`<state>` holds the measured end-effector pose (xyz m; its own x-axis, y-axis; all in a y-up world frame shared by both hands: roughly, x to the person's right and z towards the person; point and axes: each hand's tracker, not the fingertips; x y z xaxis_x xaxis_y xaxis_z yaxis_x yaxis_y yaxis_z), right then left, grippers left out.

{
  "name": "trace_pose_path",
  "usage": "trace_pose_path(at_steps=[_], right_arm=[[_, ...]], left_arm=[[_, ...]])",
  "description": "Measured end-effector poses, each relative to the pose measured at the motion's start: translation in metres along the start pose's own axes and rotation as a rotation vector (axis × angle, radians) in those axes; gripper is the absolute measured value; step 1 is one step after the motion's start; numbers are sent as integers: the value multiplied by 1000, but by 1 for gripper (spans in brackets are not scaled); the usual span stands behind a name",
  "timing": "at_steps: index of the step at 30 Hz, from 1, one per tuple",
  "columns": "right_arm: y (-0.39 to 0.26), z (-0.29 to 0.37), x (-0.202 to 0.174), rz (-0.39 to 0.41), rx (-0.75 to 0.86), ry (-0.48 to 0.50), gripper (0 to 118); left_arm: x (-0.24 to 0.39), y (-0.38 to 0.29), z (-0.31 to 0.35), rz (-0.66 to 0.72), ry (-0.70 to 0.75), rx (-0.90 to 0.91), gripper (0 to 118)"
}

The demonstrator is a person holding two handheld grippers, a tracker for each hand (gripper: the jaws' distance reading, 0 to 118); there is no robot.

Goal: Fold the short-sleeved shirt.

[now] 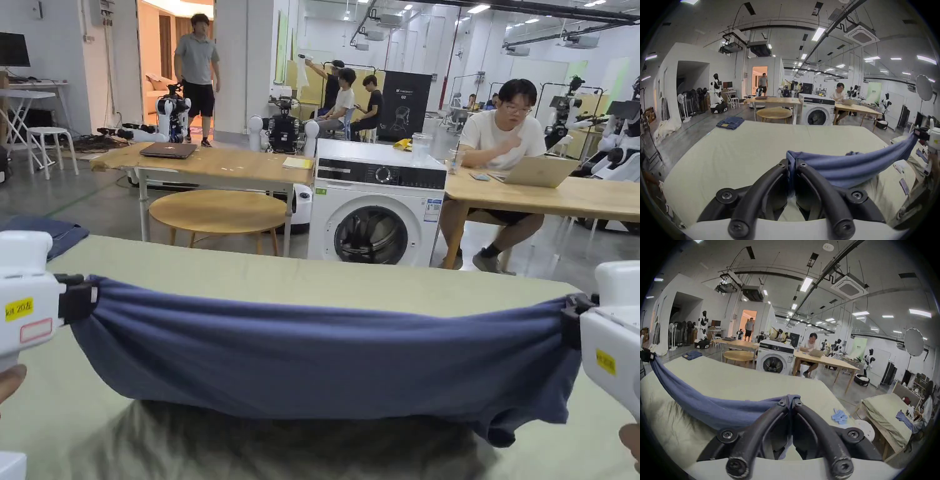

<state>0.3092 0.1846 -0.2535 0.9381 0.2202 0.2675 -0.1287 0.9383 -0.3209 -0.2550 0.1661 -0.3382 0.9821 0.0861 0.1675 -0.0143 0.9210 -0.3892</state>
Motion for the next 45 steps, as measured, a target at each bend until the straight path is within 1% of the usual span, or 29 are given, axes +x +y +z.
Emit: trace_pose_path(at_steps=[3,9,12,14,16,18,20,21,22,25,28,29,30,31,32,33,34,35,36,38,41,43,45], right_arm=[[-29,16,-5,1,-49,21,1],[-87,50,-14,-5,-149,48,1],[-115,62,-19,39,-234,56,1],[-135,66,-23,44,-292,67,1],[-157,66,-26,31,-355,96,1],[-178,63,-29,27,-413,105,1],[-198,56,-30,19,-484,116,1],[-208,54,-31,23,-506,120,1],[-217,50,-32,50,-541,123,1],[-241,40,-33,63,-597,115,2],[-255,30,-34,38,-643,127,3],[-257,28,-35,38,-649,126,6],[-259,26,-37,39,-651,126,11],[-259,25,-39,41,-649,121,22],[-257,25,-40,47,-644,106,42],[-252,29,-41,53,-631,88,54],[-247,31,-40,46,-616,85,57],[-240,33,-40,25,-595,94,57],[-232,35,-40,-5,-559,113,58],[-218,40,-44,-43,-505,138,58],[-198,42,-58,-57,-376,136,58],[-186,42,-72,-78,-298,126,58],[-176,41,-86,-115,-214,142,58]], left_arm=[[-2,-32,15,17,-13,-34,1],[-4,-95,38,22,10,-114,1],[-4,-125,46,22,20,-150,1],[-5,-145,48,30,28,-181,1],[-2,-164,47,36,25,-238,1],[-2,-181,42,23,26,-317,1],[0,-198,38,18,30,-355,1],[0,-205,36,13,39,-377,1],[0,-212,34,6,48,-404,1],[-4,-222,25,7,51,-442,1],[-5,-226,17,6,48,-478,4],[-5,-227,13,-5,50,-489,6],[-5,-228,10,-19,52,-501,10],[-3,-230,11,-28,57,-510,16],[-3,-229,11,-31,58,-514,23],[-2,-226,15,-32,65,-505,32],[-1,-222,18,-34,79,-492,37],[0,-221,22,-30,82,-481,43],[1,-216,25,-20,71,-454,45],[5,-205,30,3,43,-389,46],[19,-191,34,-3,3,-269,46],[30,-183,31,-13,1,-212,46],[42,-174,26,-21,11,-162,46]])
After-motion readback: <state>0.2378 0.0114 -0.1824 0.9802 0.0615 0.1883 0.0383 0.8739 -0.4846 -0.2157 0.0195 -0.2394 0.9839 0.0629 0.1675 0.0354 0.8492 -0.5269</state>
